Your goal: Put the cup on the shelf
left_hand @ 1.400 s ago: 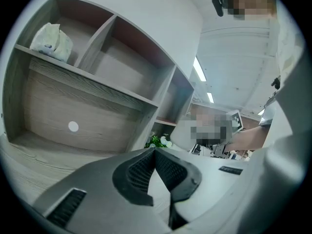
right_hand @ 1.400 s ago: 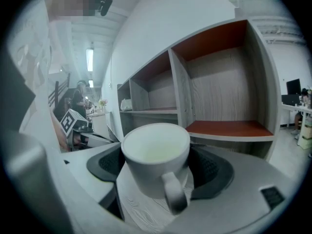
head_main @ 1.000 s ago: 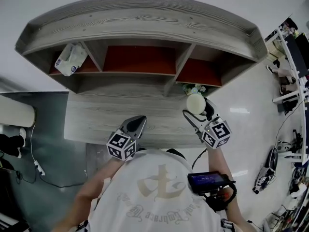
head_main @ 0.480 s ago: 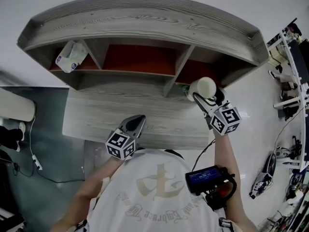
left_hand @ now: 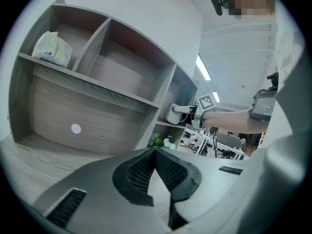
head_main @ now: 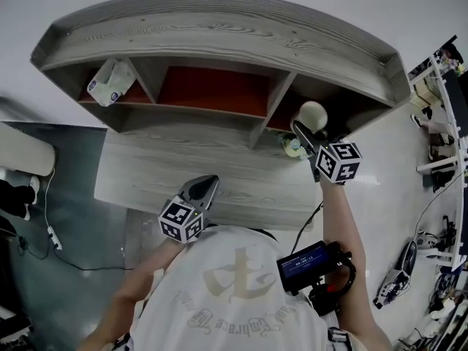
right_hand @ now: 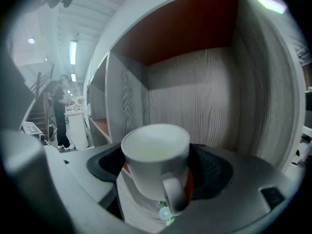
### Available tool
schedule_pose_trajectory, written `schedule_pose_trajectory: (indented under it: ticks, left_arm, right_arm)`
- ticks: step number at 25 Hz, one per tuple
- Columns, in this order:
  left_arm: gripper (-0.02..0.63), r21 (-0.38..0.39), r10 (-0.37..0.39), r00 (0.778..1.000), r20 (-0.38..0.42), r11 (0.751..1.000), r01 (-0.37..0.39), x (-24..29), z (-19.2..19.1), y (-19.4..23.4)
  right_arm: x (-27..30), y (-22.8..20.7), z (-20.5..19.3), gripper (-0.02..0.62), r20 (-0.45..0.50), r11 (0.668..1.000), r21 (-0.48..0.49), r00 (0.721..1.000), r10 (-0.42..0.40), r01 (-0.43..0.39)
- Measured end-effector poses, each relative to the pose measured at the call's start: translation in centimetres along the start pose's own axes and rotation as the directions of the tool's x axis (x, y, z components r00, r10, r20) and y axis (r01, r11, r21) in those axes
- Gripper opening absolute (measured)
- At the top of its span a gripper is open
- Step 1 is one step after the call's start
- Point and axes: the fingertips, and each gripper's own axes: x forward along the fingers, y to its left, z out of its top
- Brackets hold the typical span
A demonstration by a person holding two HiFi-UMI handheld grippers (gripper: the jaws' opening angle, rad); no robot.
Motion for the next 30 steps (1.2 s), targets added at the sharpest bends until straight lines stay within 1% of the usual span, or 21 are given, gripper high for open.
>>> schedule_pose_trajectory:
  ticks: [7,10,14,16,21,24,25,26,30]
  left_arm:
    - [0.002,-0.006,0.031,0.999,0.004,0.999,-0.031,-0.3,0.0,0.4]
    - [0.002,-0.010,0.043,0.999,0.003,0.999,-0.043,-0.3,0.0,0.6]
    - [0.002,-0.013,0.053,0.999,0.005,0.999,-0.053,-0.4,-0.2,0.9]
    - [0.002,-0.013,0.055,0.998,0.003,0.998,-0.055,-0.4,-0.3,0.9]
    - [0.002,-0.013,0.055,0.999,-0.001,0.998,-0.055,-0.5,-0.4,0.7]
    - [0.002,-0.009,0.050,0.999,-0.001,0.999,-0.050,-0.6,-0.2,0.7]
    - [0.002,-0.008,0.050,0.999,-0.001,0.999,-0.050,-0.6,-0.2,0.8]
    - [0.002,-0.008,0.049,0.999,-0.001,0.999,-0.049,-0.7,-0.2,0.8]
    - [0.002,-0.009,0.037,0.999,-0.007,0.999,-0.037,-0.6,-0.6,0.4]
  right_arm:
    - [2.5,-1.5,0.4,0.414,-0.025,1.000,0.001,0.999,-0.028,0.028]
    - [3.2,-2.0,0.6,0.415,-0.017,0.999,0.020,0.999,-0.033,0.034]
    - [3.9,-2.6,0.6,0.416,-0.012,0.997,0.073,0.999,-0.038,0.038]
    - [4.0,-2.7,0.6,0.417,-0.012,0.997,0.072,0.999,-0.042,0.042]
    - [3.9,-2.9,0.5,0.426,0.006,0.995,0.070,0.998,-0.065,0.064]
    - [3.5,-3.0,1.2,0.428,0.033,0.995,0.060,0.996,-0.083,0.081]
    - [3.5,-2.9,1.5,0.428,0.047,0.995,0.060,0.996,-0.081,0.079]
    - [3.4,-2.8,1.8,0.446,0.058,0.995,0.061,0.995,-0.078,0.074]
    - [2.3,-2.5,2.5,0.449,0.094,0.996,0.059,0.993,-0.071,0.066]
